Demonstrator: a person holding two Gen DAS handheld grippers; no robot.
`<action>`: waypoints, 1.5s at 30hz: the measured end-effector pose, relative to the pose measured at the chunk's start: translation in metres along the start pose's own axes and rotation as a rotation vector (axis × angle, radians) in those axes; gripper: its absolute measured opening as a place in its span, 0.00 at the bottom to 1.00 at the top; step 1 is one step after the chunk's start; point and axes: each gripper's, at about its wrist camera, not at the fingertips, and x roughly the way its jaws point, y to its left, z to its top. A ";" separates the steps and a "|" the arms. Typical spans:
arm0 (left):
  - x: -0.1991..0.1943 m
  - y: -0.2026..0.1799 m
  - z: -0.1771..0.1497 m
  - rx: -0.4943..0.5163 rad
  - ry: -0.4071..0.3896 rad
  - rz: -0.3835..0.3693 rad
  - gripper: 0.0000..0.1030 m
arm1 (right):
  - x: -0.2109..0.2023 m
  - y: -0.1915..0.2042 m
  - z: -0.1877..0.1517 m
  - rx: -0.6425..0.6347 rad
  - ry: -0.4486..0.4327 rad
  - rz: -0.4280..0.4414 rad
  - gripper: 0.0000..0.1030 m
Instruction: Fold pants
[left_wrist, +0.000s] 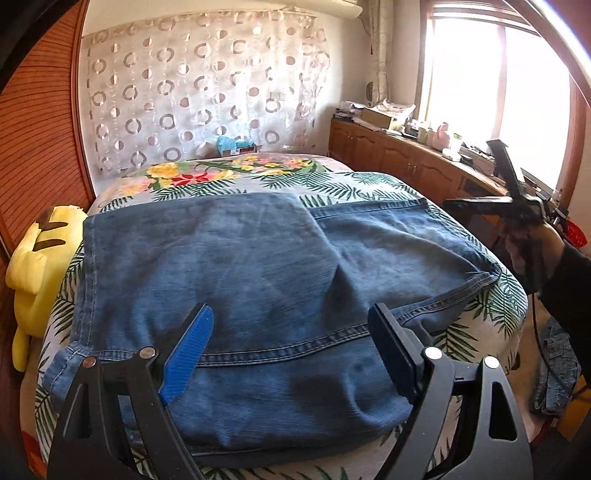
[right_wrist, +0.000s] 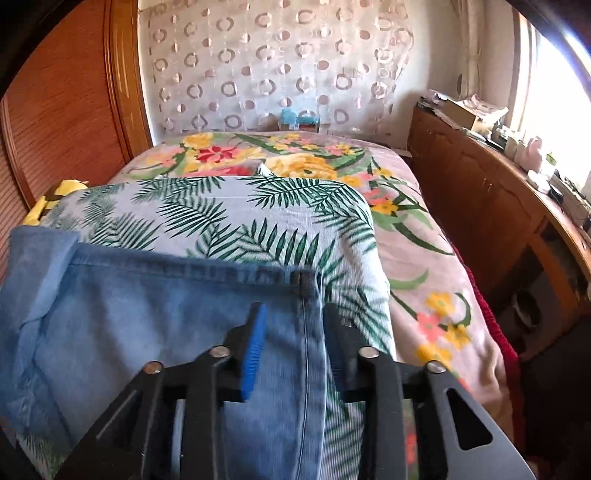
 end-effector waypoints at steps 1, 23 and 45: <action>0.000 -0.001 0.000 0.003 0.001 -0.002 0.84 | -0.007 0.002 -0.007 -0.003 -0.005 0.009 0.38; 0.018 -0.039 0.012 0.036 0.023 -0.051 0.84 | -0.067 0.007 -0.106 0.075 0.032 0.004 0.49; 0.027 -0.069 0.019 0.086 0.037 -0.068 0.84 | -0.066 0.017 -0.121 0.020 0.006 0.018 0.28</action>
